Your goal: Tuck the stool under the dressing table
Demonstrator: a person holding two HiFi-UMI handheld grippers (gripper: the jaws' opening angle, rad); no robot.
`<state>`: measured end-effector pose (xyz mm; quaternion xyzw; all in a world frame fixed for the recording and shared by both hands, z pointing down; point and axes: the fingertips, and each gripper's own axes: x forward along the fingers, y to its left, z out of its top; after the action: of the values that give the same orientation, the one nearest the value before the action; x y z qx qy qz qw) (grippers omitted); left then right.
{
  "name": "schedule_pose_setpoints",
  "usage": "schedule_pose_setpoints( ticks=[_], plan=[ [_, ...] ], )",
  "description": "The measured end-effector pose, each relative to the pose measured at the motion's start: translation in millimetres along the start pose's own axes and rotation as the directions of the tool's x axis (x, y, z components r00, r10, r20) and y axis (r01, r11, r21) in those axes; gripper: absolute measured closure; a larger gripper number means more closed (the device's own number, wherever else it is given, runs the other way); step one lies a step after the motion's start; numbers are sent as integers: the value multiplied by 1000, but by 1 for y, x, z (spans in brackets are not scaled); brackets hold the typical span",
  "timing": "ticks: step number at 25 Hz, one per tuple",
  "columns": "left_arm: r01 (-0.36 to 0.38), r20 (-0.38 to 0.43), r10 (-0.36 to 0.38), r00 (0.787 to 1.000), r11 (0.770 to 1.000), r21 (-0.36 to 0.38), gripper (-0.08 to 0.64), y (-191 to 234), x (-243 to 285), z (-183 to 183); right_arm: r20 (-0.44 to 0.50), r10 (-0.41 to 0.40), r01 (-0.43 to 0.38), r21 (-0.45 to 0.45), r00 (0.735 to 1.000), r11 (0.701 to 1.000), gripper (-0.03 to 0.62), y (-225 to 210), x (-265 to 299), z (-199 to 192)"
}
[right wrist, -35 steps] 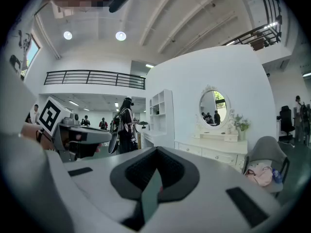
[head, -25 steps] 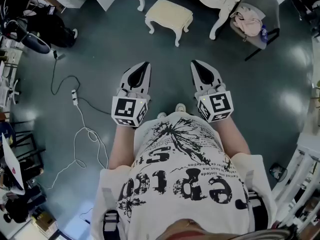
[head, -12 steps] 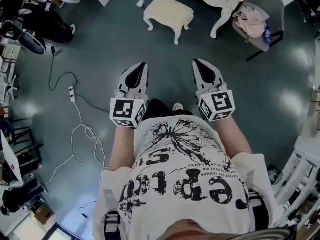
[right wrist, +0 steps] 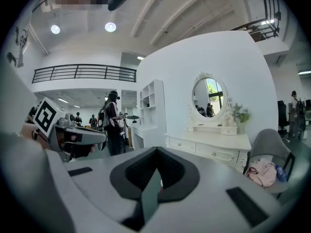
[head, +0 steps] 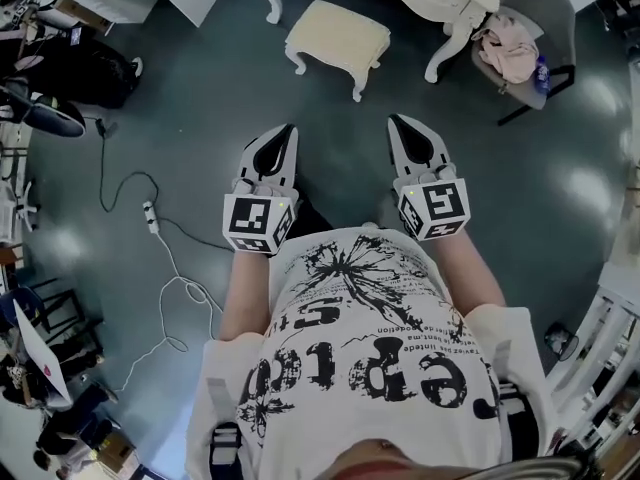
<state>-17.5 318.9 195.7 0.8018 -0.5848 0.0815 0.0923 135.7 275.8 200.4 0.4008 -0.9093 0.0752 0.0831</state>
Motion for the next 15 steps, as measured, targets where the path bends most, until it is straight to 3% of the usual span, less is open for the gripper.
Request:
schedule_pose_setpoints(
  ticks=[6,15],
  plan=[
    [128,-10,-128,992,992,16,540,93,68,28,-14,-133,133,12,991,991,575,-3,98,18],
    [337,-83,-332,940,939,61,540,206,155,51,-34,-360,362,86,932,928,575,-8,209,34]
  ],
)
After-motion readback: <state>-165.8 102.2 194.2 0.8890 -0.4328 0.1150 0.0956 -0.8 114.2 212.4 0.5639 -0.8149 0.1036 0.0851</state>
